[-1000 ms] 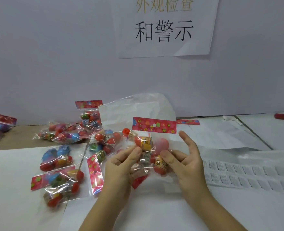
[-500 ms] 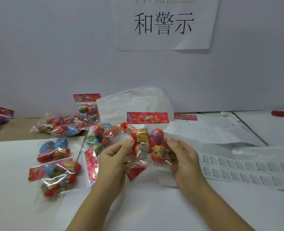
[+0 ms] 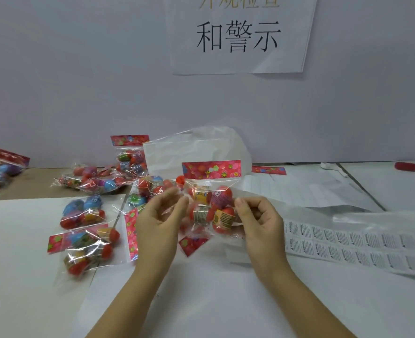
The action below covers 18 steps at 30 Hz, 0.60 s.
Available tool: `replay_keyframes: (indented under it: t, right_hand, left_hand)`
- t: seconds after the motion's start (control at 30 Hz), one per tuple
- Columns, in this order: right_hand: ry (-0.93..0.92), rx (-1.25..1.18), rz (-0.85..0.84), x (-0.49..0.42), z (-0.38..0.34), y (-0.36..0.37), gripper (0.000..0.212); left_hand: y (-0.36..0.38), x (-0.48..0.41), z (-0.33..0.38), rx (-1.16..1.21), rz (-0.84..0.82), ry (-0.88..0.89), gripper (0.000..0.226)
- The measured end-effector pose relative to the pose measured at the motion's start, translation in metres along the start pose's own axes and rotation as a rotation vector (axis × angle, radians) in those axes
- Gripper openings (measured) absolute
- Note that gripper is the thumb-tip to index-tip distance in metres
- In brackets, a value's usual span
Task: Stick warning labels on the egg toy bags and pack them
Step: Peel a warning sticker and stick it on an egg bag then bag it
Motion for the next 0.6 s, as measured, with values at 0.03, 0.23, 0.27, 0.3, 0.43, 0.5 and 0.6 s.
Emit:
replay_keyframes:
  t: [0.03,0.23,0.27,0.3,0.43,0.5,0.6]
  right_hand:
    - [-0.082,0.034,0.035,0.003,-0.011,-0.003,0.008]
    - [-0.527,0.283,-0.189,0.038,-0.062,0.028,0.007]
    - [-0.598,0.339,-0.266,0.046,-0.064,0.037,0.014]
    - [-0.642,0.362,-0.314,0.052,-0.066,0.042,0.019]
    - [-0.652,0.273,-0.101,0.041,-0.074,0.018,0.019]
    - [-0.429,0.21,-0.01,0.019,-0.061,0.003,0.019]
    - [-0.049,0.149,-0.189,0.002,-0.025,0.014,0.043]
  left_hand:
    - [0.0,0.004,0.007,-0.016,0.005,0.055,0.024]
    - [0.047,0.04,0.024,0.313,-0.369,-0.023,0.072]
    - [0.048,0.039,0.017,0.366,-0.349,-0.115,0.075]
    - [0.046,0.037,0.01,0.423,-0.312,-0.206,0.069]
    - [0.04,0.03,-0.004,0.657,-0.211,-0.424,0.054]
    - [0.04,0.028,-0.005,0.666,-0.213,-0.42,0.042]
    - [0.04,0.029,-0.012,0.62,-0.195,-0.439,0.029]
Point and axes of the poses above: each hand's wrist, its own x-axis away from the middle knuckle, its own y-axis out of the palm, z = x × y, the point moved 10 cm from there along -x, towards the middle knuckle, and after that the axes turned 6 degrees about z, right-handed, at the moved point
